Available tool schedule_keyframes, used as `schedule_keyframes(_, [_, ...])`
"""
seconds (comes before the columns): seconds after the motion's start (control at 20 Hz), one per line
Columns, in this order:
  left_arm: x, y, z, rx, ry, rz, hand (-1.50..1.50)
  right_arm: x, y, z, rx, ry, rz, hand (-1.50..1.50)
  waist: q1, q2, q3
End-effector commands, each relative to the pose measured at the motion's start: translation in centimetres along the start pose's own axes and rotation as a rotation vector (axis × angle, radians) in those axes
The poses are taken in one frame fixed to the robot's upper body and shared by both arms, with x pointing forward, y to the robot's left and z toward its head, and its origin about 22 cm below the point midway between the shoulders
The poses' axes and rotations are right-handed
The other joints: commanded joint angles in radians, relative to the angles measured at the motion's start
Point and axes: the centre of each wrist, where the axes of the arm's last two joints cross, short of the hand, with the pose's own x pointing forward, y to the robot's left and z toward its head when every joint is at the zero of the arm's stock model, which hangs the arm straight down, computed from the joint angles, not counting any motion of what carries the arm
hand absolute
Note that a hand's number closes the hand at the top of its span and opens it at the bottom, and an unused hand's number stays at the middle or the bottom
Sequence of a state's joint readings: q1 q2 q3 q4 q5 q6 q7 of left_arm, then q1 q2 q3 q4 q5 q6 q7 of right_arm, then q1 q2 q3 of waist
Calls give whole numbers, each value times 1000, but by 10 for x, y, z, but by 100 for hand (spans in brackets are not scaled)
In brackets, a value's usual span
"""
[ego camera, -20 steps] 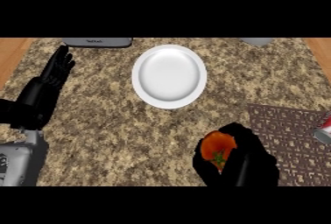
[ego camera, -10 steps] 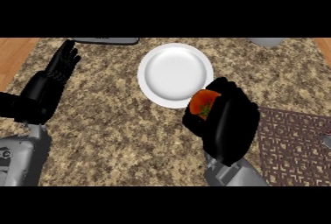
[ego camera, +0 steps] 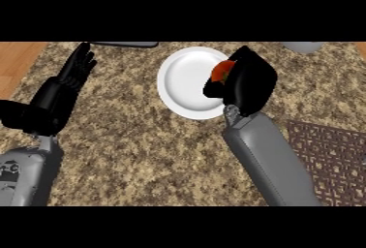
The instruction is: Pick the tomato from the placemat and place it in the plate
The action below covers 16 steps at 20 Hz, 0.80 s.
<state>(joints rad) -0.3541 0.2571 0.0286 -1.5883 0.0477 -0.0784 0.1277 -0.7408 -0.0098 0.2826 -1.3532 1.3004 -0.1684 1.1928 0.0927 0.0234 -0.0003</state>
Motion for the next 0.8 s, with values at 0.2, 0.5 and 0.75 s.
schedule_keyframes(0.2, [-4, 1, 6, -4, 7, 19, 0, 6, 47, -38, 35, 253, -1, 150, 23, 7, 0])
schedule_keyframes(0.5, [12, -8, -8, -5, -25, 2, 0, -4, 57, -63, 78, 360, -105, -150, 16, 10, 3])
schedule_keyframes(0.75, [-2, -12, -6, -24, -9, 2, 0, -3, 64, -71, 80, 324, -241, -150, 27, 19, 3])
